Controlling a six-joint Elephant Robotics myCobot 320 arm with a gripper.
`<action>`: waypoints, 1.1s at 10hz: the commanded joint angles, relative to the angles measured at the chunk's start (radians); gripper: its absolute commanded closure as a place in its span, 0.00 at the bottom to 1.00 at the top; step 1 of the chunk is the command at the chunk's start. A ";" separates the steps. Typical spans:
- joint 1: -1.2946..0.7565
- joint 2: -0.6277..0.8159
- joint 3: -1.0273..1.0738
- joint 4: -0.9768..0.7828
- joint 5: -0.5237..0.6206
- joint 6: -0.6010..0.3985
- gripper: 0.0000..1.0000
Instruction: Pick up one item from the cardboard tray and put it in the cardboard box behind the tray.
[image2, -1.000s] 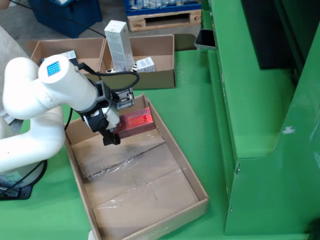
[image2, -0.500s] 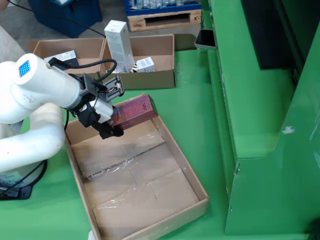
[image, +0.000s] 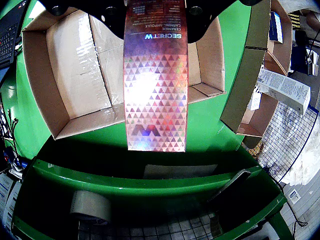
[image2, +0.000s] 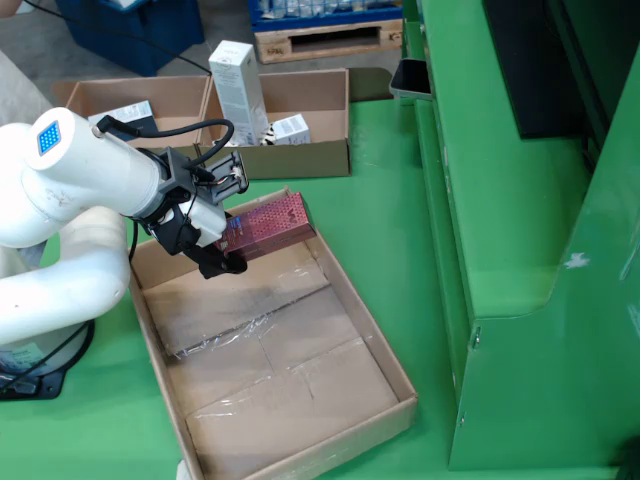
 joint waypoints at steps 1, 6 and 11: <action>0.001 0.027 0.013 0.011 0.008 -0.005 1.00; 0.001 0.027 0.013 0.011 0.008 -0.005 1.00; 0.064 0.041 -0.006 0.008 0.003 -0.030 1.00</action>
